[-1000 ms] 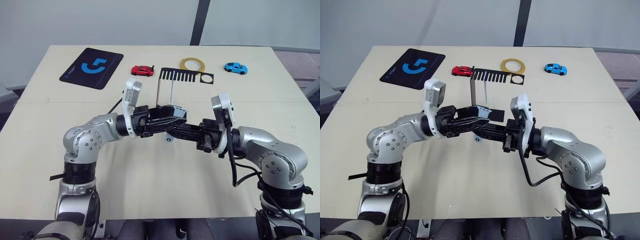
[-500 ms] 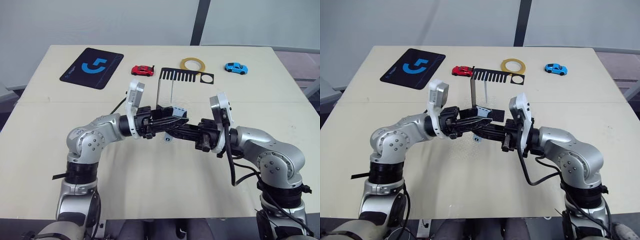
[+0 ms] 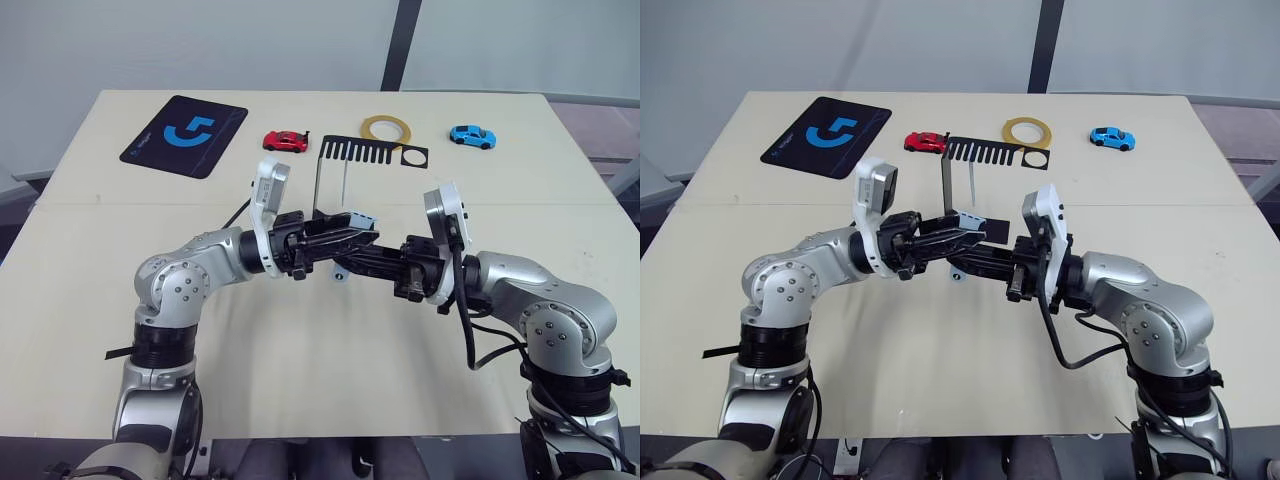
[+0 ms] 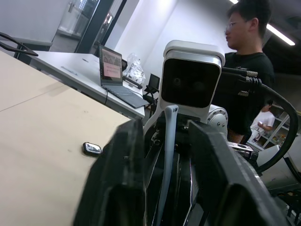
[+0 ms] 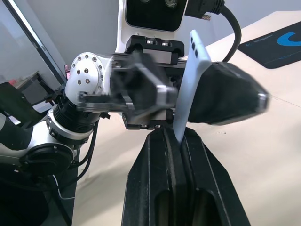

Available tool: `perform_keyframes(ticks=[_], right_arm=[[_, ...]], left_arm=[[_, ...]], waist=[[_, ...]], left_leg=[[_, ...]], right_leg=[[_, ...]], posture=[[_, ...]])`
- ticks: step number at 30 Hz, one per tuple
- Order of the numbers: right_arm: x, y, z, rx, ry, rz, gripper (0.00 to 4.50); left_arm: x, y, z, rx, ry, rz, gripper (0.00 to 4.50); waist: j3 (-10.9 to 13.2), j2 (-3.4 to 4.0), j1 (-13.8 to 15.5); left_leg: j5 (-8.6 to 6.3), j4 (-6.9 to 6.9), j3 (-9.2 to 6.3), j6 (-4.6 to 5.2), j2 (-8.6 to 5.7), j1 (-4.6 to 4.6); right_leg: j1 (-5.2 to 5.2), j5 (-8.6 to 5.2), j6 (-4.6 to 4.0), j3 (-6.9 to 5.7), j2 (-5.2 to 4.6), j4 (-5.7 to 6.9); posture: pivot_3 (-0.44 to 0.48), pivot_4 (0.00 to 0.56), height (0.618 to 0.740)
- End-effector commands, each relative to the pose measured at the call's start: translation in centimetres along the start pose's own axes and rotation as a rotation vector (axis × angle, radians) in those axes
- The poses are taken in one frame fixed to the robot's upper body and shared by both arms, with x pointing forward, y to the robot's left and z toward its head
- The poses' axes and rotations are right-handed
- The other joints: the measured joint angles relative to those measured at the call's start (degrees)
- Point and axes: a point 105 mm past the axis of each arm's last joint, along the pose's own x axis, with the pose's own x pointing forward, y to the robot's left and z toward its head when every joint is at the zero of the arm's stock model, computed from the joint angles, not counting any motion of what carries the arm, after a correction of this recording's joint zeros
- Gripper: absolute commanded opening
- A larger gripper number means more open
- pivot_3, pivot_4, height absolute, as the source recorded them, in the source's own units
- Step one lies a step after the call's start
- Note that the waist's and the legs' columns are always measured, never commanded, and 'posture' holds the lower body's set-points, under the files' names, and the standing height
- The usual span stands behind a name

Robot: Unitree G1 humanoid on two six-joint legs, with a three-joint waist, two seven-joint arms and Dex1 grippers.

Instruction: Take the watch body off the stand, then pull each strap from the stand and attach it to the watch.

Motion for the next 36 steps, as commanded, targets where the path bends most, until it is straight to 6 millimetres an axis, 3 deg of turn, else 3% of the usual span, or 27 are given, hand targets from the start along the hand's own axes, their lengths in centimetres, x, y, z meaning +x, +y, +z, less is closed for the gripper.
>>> perform_keyframes(ticks=[1, 20, 24, 26, 30, 36], right_arm=[[0.1, 0.6, 1.1, -0.043, -0.029, 0.026, 0.0], [-0.2, 0.4, 1.3, -0.105, -0.02, -0.033, 0.0], [-1.5, 0.8, 1.2, -0.12, -0.007, -0.085, 1.43], [-2.9, 1.2, 0.8, -0.126, 0.012, -0.144, 2.44], [-7.7, 0.6, -0.1, -0.097, 0.023, -0.397, 4.37], [-16.8, 0.3, -2.4, -0.037, 0.094, -0.801, 4.44]], left_arm=[[0.3, -1.1, 1.2, 0.041, -0.03, -0.045, 0.1], [0.6, -1.0, 1.5, 0.046, -0.051, -0.055, 0.1], [-0.1, -0.7, 1.2, 0.116, 0.008, -0.024, 0.0], [-0.8, -0.6, 1.0, 0.159, 0.055, -0.004, 0.0], [-3.0, -0.3, -0.1, 0.297, 0.213, 0.04, 0.0], [-6.2, -0.1, -0.7, 0.435, 0.356, 0.076, 0.0]], waist=[[0.0, 0.0, 0.0], [0.0, 0.0, 0.0], [0.0, 0.0, 0.1], [0.0, 0.0, 0.4], [0.0, 0.0, 1.1], [0.0, -0.01, 1.8]], left_leg=[[0.0, 0.0, 0.0, 0.0, 0.0, 0.0], [0.0, 0.01, 0.01, 0.0, -0.01, 0.0], [0.0, 0.01, 0.01, 0.0, -0.01, 0.0], [0.0, 0.0, -0.01, 0.0, -0.02, -0.02], [0.0, 0.0, 0.03, 0.0, -0.03, -0.02], [-0.01, 0.01, 0.1, -0.01, -0.04, -0.01]], right_leg=[[0.0, 0.0, 0.0, 0.0, 0.0, 0.0], [0.0, 0.0, 0.0, 0.0, 0.0, 0.0], [0.0, 0.0, 0.0, -0.01, 0.0, 0.01], [0.0, 0.0, 0.0, -0.02, 0.0, 0.0], [0.0, 0.0, 0.0, -0.01, 0.0, -0.05], [0.03, 0.0, 0.0, 0.06, 0.02, -0.09]], posture=[[0.0, 0.15, 0.732], [0.0, 0.15, 0.732], [0.0, 0.15, 0.732], [0.0, 0.15, 0.732], [0.0, 0.15, 0.732], [0.0, 0.15, 0.732]])
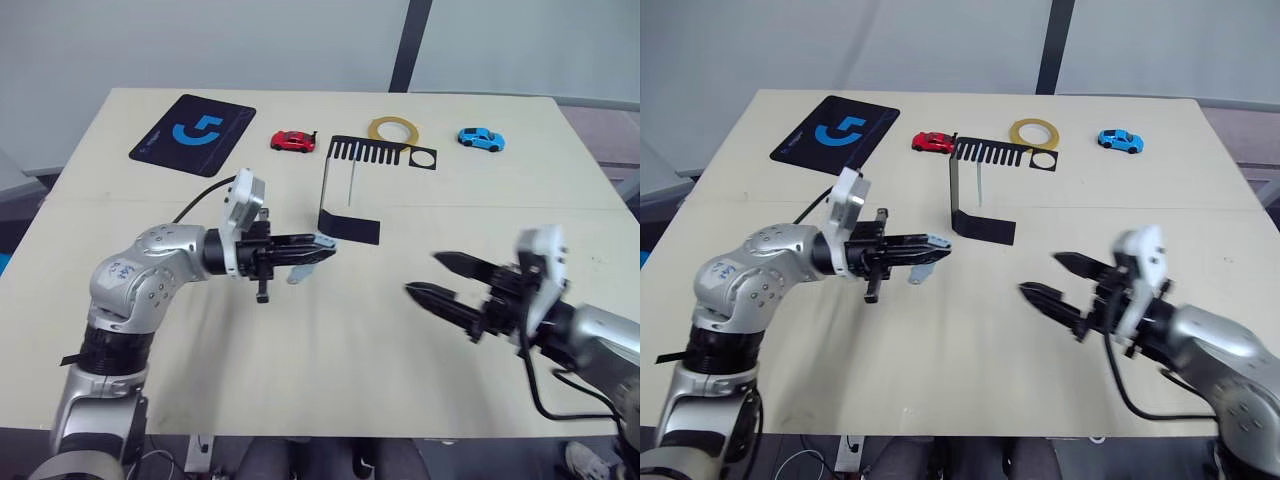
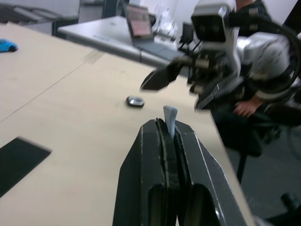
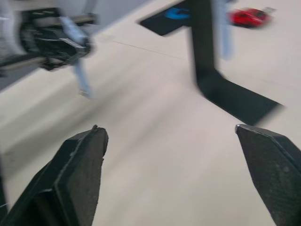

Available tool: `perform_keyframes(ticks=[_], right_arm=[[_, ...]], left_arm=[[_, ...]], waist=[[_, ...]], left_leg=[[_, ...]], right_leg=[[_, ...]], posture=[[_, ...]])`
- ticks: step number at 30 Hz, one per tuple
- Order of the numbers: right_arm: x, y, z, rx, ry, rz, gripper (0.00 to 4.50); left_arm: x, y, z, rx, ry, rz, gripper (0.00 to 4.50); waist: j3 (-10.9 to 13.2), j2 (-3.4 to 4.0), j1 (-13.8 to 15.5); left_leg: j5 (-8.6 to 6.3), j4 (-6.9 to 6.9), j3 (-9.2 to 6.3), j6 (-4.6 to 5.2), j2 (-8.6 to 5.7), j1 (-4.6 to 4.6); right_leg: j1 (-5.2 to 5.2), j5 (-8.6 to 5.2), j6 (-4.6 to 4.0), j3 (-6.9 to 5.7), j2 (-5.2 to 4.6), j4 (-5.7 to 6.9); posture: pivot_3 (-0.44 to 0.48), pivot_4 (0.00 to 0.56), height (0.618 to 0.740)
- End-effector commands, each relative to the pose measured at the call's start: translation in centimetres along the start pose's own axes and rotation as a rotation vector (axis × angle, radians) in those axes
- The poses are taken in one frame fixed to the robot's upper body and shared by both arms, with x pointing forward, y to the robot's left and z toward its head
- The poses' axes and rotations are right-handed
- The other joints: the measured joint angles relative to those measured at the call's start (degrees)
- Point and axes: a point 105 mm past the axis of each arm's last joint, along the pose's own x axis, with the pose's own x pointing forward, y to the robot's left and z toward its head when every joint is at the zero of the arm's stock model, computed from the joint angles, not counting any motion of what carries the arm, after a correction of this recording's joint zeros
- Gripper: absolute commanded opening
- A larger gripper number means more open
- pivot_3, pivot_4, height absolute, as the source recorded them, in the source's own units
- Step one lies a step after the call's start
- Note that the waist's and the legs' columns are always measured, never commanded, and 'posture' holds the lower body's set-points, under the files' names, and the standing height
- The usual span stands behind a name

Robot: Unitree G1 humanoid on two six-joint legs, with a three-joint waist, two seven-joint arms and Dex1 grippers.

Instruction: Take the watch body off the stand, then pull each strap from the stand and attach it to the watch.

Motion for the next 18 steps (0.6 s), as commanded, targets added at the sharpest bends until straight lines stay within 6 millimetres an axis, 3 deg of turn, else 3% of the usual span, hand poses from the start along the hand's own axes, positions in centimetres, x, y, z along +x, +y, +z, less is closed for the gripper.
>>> perform_keyframes(ticks=[1, 8, 18], right_arm=[[-3.6, -1.8, 0.2, -0.048, -0.01, -0.16, 4.44], [-9.0, -3.6, -2.7, -0.008, 0.111, -0.338, 4.44], [-10.6, -6.4, -4.0, -0.027, 0.206, -0.352, 4.44]], left_arm=[[-0.7, -0.5, 0.5, 0.136, 0.037, -0.016, 0.0], [-1.5, -0.4, -0.6, 0.225, 0.114, -0.015, 0.0], [-1.2, -1.6, -0.9, 0.248, 0.12, -0.023, 0.0]], waist=[[0.0, 0.0, 0.1], [0.0, 0.0, -0.2], [0.0, 0.0, -0.3]], left_leg=[[0.0, 0.0, 0.0, 0.0, 0.01, 0.0], [0.0, -0.04, 0.06, 0.0, 0.03, 0.09], [0.0, -0.05, 0.11, 0.01, 0.13, 0.14]], right_leg=[[0.0, 0.0, 0.0, 0.03, -0.01, -0.01], [0.03, 0.0, 0.0, 0.1, 0.06, -0.02], [0.03, 0.0, 0.0, 0.2, 0.04, -0.01]], posture=[[0.0, 0.15, 0.732], [0.0, 0.15, 0.732], [0.0, 0.15, 0.732]])
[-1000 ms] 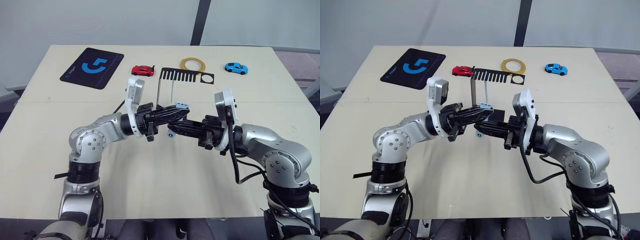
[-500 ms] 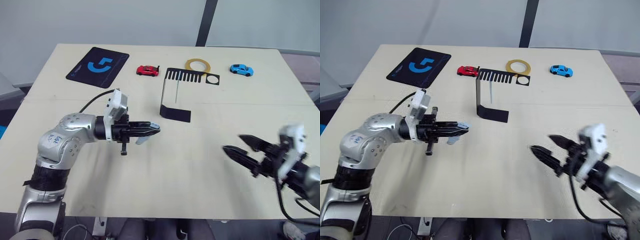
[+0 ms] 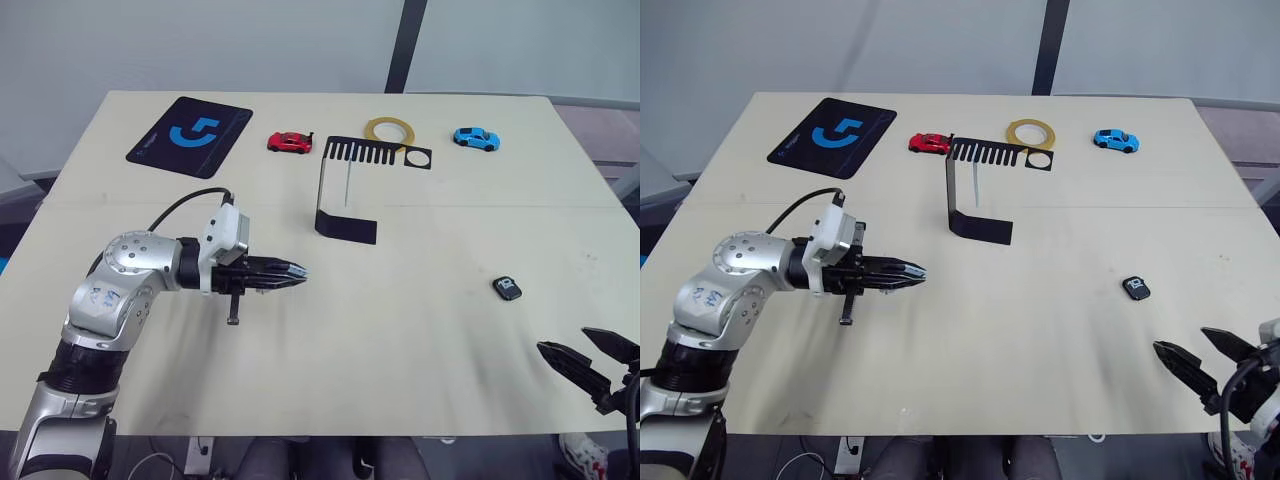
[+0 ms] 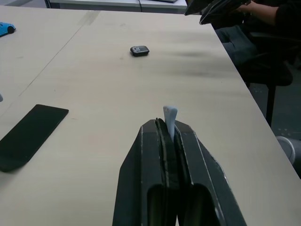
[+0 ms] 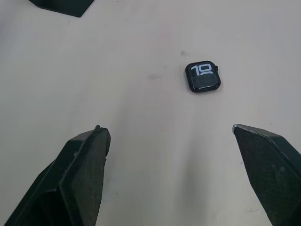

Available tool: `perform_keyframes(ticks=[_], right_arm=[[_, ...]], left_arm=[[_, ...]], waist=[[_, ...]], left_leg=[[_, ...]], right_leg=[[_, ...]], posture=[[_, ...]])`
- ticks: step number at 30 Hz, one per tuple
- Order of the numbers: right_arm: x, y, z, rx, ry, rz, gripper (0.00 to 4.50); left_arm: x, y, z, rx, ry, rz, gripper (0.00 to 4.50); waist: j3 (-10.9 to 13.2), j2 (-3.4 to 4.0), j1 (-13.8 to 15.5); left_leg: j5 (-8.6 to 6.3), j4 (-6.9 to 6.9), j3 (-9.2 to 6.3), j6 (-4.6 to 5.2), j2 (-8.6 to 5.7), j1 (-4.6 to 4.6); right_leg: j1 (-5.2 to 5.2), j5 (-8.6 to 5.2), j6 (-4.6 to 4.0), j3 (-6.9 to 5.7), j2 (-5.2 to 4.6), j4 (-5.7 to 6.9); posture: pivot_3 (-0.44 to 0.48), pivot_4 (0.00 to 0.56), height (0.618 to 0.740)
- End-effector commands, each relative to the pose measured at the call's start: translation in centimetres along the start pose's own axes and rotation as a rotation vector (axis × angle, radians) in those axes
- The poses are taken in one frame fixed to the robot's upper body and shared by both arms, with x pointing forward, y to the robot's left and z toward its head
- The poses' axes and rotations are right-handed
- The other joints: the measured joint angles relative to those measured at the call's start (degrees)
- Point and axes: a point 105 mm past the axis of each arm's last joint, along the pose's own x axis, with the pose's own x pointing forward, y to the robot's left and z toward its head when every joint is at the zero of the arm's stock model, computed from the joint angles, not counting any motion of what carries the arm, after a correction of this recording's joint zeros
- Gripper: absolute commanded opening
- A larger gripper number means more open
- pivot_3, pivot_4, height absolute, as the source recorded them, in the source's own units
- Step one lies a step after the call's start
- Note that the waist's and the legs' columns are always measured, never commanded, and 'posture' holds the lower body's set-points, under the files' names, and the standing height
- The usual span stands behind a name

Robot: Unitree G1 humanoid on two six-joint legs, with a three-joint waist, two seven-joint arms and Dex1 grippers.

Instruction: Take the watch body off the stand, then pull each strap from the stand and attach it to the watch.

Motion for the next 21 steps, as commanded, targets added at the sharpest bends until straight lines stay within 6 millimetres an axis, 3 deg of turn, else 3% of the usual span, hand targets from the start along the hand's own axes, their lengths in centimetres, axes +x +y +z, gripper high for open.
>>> perform_keyframes(ticks=[1, 9, 21], right_arm=[[0.5, -1.2, 0.0, -0.036, 0.011, 0.009, 4.44], [5.1, -3.6, -0.3, -0.081, 0.021, 0.021, 4.44], [9.5, -5.2, -0.1, -0.039, 0.003, 0.015, 4.44]], left_arm=[[0.0, -0.5, 1.2, 0.063, -0.005, -0.002, 0.0], [1.4, -0.5, 1.5, 0.112, -0.004, 0.011, 0.0], [3.2, -2.0, 2.3, 0.064, -0.062, -0.102, 0.0]], waist=[[0.0, 0.0, 0.1], [0.0, 0.0, 0.1], [0.0, 0.0, -0.1]], left_leg=[[0.0, 0.01, 0.0, 0.0, 0.0, 0.01], [0.01, 0.03, 0.01, 0.02, -0.03, 0.05], [0.02, 0.1, -0.01, 0.02, -0.03, 0.03]], right_leg=[[0.01, 0.0, 0.0, 0.0, 0.0, 0.0], [0.04, 0.01, 0.01, 0.0, -0.01, 0.05], [0.04, 0.01, 0.02, -0.04, 0.0, 0.1]], posture=[[0.0, 0.15, 0.732], [0.0, 0.15, 0.732], [0.0, 0.15, 0.732]])
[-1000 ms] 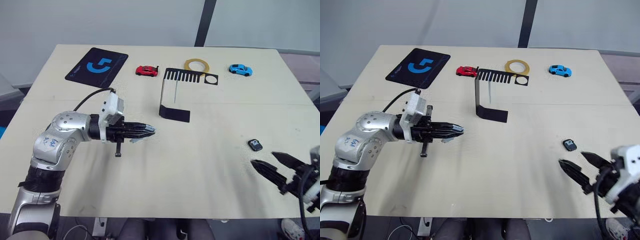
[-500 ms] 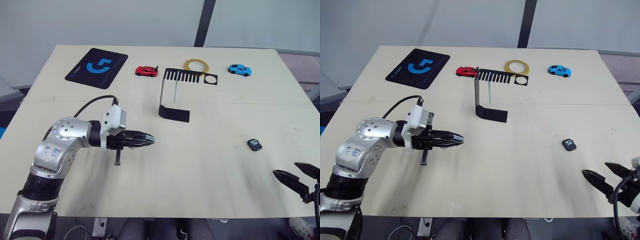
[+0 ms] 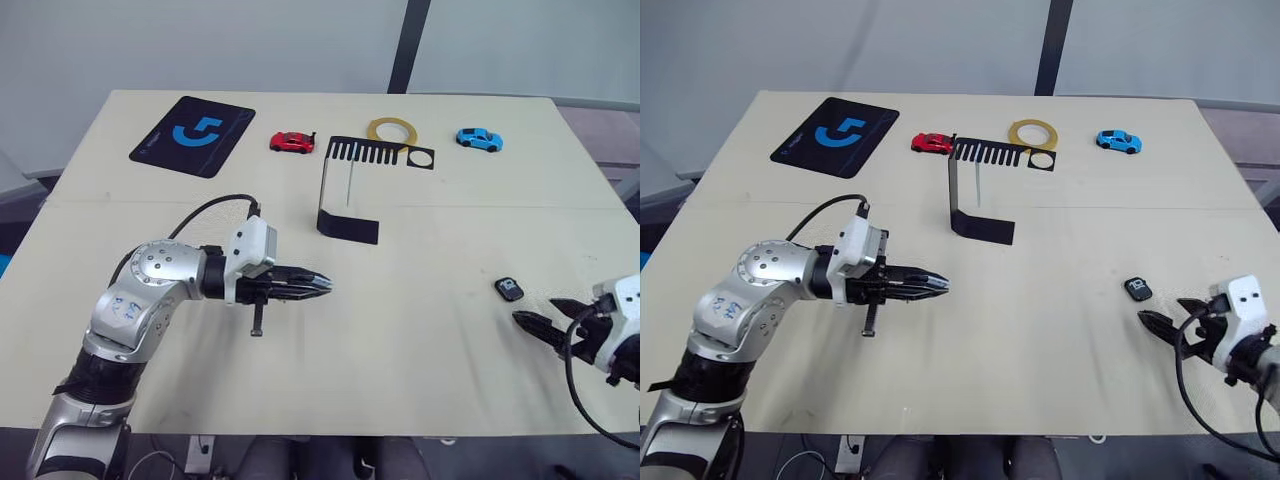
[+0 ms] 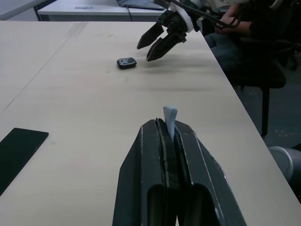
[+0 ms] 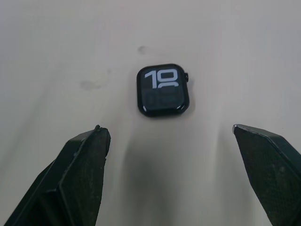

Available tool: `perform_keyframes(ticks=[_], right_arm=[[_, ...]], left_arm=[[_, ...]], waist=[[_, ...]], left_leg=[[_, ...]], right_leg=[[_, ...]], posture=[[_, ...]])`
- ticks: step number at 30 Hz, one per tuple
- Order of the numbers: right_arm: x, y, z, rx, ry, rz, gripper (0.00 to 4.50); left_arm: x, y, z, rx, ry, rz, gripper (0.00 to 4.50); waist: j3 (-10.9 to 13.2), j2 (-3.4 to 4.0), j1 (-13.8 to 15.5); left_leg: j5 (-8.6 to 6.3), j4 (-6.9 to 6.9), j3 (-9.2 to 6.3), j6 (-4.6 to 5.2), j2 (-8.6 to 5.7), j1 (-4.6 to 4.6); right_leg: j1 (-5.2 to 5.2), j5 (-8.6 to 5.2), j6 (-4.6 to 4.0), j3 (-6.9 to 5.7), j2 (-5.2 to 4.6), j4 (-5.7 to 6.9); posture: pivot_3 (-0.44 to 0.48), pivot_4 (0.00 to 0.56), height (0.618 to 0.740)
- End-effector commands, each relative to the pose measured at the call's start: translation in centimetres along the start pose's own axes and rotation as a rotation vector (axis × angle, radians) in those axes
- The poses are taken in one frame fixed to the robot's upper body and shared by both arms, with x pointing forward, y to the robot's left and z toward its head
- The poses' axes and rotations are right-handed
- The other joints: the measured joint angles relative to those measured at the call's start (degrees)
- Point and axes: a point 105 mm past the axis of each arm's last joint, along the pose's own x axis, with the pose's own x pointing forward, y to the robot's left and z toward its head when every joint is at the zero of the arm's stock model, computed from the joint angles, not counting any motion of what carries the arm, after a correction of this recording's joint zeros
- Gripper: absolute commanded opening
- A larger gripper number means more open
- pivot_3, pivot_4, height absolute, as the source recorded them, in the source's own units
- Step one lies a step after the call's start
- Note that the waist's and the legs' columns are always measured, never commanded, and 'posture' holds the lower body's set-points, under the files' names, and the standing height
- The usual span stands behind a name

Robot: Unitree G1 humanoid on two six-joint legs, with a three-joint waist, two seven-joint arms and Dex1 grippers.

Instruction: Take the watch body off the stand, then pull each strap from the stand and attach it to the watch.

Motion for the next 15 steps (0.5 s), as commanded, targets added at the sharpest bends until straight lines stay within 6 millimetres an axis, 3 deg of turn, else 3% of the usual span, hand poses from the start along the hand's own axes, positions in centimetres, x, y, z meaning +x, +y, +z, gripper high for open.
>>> perform_keyframes(ticks=[1, 15], right_arm=[[0.3, -0.5, 0.4, -0.017, -0.011, -0.012, 4.44], [3.4, 0.1, 0.1, -0.035, 0.015, -0.005, 4.44]], left_arm=[[0.4, -0.6, 1.5, 0.045, -0.032, -0.045, 0.0], [1.2, -0.6, 2.0, 0.048, -0.062, -0.058, 0.0]], waist=[[0.0, 0.0, 0.0], [0.0, 0.0, 0.0]], left_leg=[[0.0, 0.0, 0.0, 0.0, 0.0, 0.0], [0.0, 0.08, -0.04, 0.0, 0.01, -0.05]], right_leg=[[0.0, 0.0, 0.0, 0.0, 0.0, 0.0], [0.0, 0.0, 0.01, -0.04, -0.01, 0.03]], posture=[[0.0, 0.15, 0.732], [0.0, 0.15, 0.732]])
